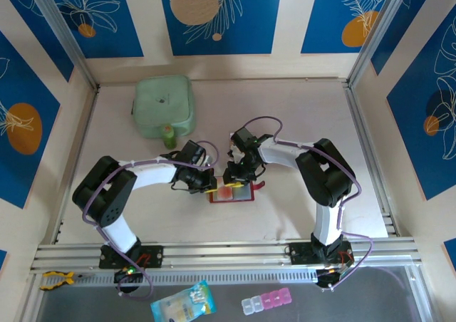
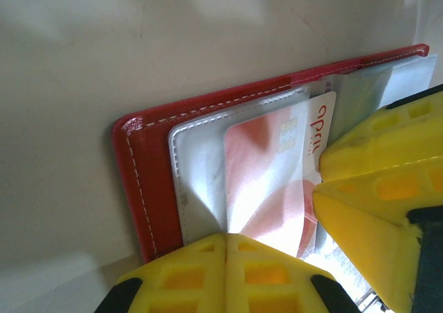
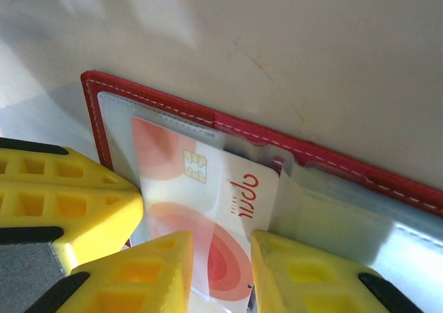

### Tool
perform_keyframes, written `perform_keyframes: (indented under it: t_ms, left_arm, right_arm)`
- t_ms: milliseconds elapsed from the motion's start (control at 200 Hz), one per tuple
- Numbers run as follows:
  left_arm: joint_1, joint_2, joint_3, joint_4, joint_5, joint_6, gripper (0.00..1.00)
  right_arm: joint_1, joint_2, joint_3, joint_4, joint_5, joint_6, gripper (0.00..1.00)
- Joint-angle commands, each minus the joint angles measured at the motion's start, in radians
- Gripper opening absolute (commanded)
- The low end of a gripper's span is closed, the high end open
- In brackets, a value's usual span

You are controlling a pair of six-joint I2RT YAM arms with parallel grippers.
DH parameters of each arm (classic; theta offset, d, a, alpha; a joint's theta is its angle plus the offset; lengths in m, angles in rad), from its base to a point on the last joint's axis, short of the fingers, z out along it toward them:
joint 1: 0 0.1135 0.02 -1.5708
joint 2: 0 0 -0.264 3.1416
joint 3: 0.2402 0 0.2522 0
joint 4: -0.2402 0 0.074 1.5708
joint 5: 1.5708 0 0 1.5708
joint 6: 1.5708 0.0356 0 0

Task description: Take the credit cards out of the card holder

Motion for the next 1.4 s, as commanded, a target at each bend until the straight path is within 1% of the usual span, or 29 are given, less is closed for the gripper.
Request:
perform_keyframes:
  t_ms: [0, 370, 665, 910, 1070, 1200, 1310, 1396]
  left_arm:
    - [-0.001, 0.011, -0.029, -0.035, -0.018, 0.006, 0.00]
    - [-0.002, 0.014, -0.027, -0.035, -0.016, 0.005, 0.00]
    - [-0.002, 0.015, -0.023, -0.036, -0.013, 0.008, 0.00]
    - [-0.001, 0.019, -0.024, -0.041, -0.013, 0.010, 0.00]
    - [-0.001, 0.018, -0.018, -0.047, -0.012, 0.012, 0.00]
    - [-0.001, 0.018, -0.016, -0.048, -0.013, 0.013, 0.00]
    - [0.000, 0.019, -0.014, -0.052, -0.012, 0.014, 0.00]
    - [-0.001, 0.021, -0.012, -0.053, -0.011, 0.016, 0.00]
  right_arm:
    - [0.006, -0.037, -0.007, -0.043, 0.019, 0.006, 0.30]
    - [0.007, -0.044, -0.021, -0.051, 0.028, 0.003, 0.30]
    - [0.013, 0.000, -0.020, -0.036, 0.011, 0.006, 0.30]
    - [0.028, 0.026, 0.008, -0.067, 0.038, -0.005, 0.30]
    - [0.030, 0.006, 0.006, -0.058, 0.037, -0.002, 0.30]
    - [0.015, -0.046, -0.031, -0.002, -0.013, 0.021, 0.29]
    - [-0.008, -0.084, -0.069, 0.064, -0.097, 0.047, 0.27]
    - [-0.019, -0.096, -0.085, 0.091, -0.119, 0.058, 0.25]
